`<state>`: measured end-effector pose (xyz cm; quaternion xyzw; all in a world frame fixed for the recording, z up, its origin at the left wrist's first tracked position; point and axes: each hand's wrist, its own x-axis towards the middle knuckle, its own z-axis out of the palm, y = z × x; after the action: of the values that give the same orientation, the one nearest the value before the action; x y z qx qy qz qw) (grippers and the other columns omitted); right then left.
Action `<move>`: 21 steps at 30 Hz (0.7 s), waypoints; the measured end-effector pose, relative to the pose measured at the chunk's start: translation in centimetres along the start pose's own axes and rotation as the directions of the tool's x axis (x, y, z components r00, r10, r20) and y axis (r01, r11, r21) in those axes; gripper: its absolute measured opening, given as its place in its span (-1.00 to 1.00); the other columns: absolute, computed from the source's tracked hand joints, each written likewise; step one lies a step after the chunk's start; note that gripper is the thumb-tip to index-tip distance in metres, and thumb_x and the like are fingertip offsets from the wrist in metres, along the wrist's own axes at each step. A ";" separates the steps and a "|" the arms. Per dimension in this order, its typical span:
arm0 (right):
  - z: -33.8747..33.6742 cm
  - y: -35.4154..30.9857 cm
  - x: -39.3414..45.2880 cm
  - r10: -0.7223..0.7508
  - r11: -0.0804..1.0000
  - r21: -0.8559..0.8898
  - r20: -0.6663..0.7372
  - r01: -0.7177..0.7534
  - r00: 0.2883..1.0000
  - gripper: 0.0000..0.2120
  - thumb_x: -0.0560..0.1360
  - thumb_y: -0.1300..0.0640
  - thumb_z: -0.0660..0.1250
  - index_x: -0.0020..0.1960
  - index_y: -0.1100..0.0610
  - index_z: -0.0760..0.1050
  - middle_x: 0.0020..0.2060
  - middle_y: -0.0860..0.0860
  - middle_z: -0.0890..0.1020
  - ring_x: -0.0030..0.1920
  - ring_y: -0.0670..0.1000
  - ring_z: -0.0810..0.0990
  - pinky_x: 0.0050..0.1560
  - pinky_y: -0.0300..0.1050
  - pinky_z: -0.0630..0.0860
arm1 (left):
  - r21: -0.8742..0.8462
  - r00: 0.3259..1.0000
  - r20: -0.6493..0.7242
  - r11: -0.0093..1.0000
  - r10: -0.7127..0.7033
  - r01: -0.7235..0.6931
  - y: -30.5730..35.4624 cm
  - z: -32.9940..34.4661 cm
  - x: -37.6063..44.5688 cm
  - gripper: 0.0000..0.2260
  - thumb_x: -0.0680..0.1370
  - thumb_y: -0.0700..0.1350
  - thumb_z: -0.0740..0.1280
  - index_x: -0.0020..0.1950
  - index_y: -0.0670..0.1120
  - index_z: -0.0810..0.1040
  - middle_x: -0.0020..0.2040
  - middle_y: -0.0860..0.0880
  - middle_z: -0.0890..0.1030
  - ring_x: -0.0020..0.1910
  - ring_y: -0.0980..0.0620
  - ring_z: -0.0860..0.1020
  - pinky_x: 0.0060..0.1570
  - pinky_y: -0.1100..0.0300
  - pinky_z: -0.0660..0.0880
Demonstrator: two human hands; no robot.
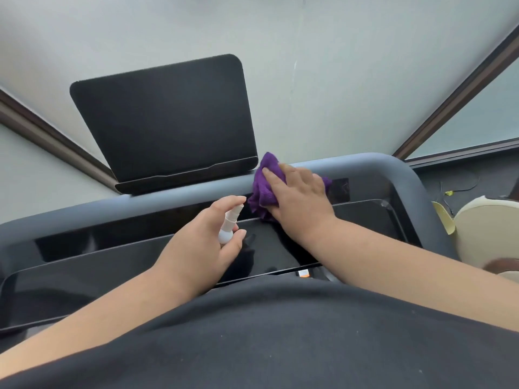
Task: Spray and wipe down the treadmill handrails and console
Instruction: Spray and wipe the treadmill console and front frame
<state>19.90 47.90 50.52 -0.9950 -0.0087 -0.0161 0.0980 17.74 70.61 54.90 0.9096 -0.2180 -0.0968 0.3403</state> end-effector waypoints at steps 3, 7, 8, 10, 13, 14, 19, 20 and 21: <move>0.6 0.0 0.2 -0.112 0.992 -0.061 0.033 0.114 0.993 -0.31 0.53 -0.22 0.25 0.58 -0.07 0.13 0.51 0.07 0.23 0.43 0.18 0.20 0.35 0.10 0.03 | 0.030 1.000 0.012 1.000 -0.004 0.003 0.8 0.7 0.3 -0.48 0.51 0.03 0.37 0.37 0.38 0.23 -0.01 0.36 0.50 -0.07 0.35 0.51 -0.06 0.36 0.41; 0.2 3.2 -0.4 -0.060 0.996 -0.071 -0.001 0.060 0.998 -0.35 0.53 -0.18 0.27 0.56 -0.09 0.19 0.48 0.06 0.29 0.41 0.14 0.22 0.32 0.06 0.03 | 0.051 0.999 0.042 0.999 0.002 -0.004 1.9 1.7 0.9 -0.48 0.50 0.08 0.35 0.38 0.39 0.22 -0.03 0.32 0.52 -0.08 0.30 0.52 -0.10 0.29 0.46; 0.1 4.2 -0.6 -0.026 0.997 -0.066 -0.008 0.025 1.000 -0.36 0.52 -0.18 0.28 0.55 -0.10 0.19 0.48 0.05 0.28 0.40 0.13 0.20 0.33 0.06 0.01 | 0.050 0.999 0.047 0.999 0.002 -0.005 2.1 1.9 1.1 -0.48 0.50 0.09 0.34 0.37 0.40 0.22 -0.04 0.29 0.53 -0.10 0.27 0.53 -0.10 0.25 0.48; -0.4 6.5 -1.1 0.052 0.998 -0.042 -0.022 -0.053 0.998 -0.36 0.52 -0.18 0.29 0.55 -0.12 0.20 0.48 0.05 0.28 0.40 0.12 0.18 0.35 0.07 0.03 | 0.049 0.998 0.061 0.999 0.006 -0.009 2.6 2.5 1.6 -0.49 0.49 0.11 0.32 0.36 0.42 0.21 -0.04 0.26 0.54 -0.12 0.25 0.54 -0.12 0.23 0.49; -1.2 9.4 -1.8 0.154 0.988 -0.008 -0.031 -0.154 0.988 -0.38 0.53 -0.20 0.27 0.54 -0.13 0.21 0.48 0.04 0.27 0.41 0.14 0.19 0.37 0.09 0.07 | 0.061 0.997 0.071 0.998 0.013 -0.017 3.3 3.2 2.4 -0.50 0.49 0.13 0.31 0.35 0.45 0.21 -0.04 0.26 0.55 -0.15 0.24 0.55 -0.14 0.26 0.47; -1.4 10.1 -2.0 0.177 0.984 -0.005 -0.030 -0.177 0.984 -0.39 0.54 -0.21 0.24 0.55 -0.13 0.21 0.48 0.04 0.27 0.41 0.15 0.19 0.38 0.09 0.07 | 0.061 0.997 0.072 0.998 0.013 -0.018 3.5 3.4 2.6 -0.50 0.49 0.13 0.31 0.35 0.45 0.21 -0.03 0.27 0.55 -0.15 0.25 0.55 -0.14 0.28 0.45; -2.6 9.4 -1.6 0.245 0.965 0.117 -0.077 -0.236 0.966 -0.45 0.54 -0.17 0.26 0.50 -0.11 0.29 0.46 0.05 0.31 0.39 0.16 0.22 0.38 0.08 0.11 | 0.052 0.998 0.054 0.999 0.013 -0.016 4.3 3.6 2.9 -0.48 0.50 0.10 0.33 0.29 0.56 0.17 0.01 0.22 0.56 -0.15 0.22 0.55 -0.08 0.22 0.45; -2.7 8.4 -1.4 0.218 0.967 0.162 -0.107 -0.199 0.970 -0.45 0.53 -0.16 0.29 0.49 -0.10 0.31 0.45 0.04 0.33 0.38 0.17 0.24 0.37 0.08 0.11 | 0.051 0.999 0.049 0.999 0.015 -0.018 4.4 3.6 2.7 -0.46 0.50 0.09 0.34 0.28 0.57 0.17 0.00 0.22 0.56 -0.15 0.22 0.55 -0.07 0.23 0.45; -2.7 7.1 -1.0 0.164 0.972 0.192 -0.134 -0.137 0.977 -0.44 0.51 -0.15 0.31 0.48 -0.10 0.33 0.43 0.05 0.34 0.36 0.17 0.26 0.36 0.08 0.12 | 0.048 0.999 0.042 0.999 0.017 -0.019 4.4 3.5 2.6 -0.46 0.51 0.08 0.35 0.28 0.56 0.18 0.00 0.23 0.56 -0.15 0.23 0.55 -0.06 0.23 0.46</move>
<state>18.93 40.36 51.76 -0.9757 0.0730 -0.0819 0.1898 17.45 64.39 55.13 0.9133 -0.2356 -0.1072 0.3146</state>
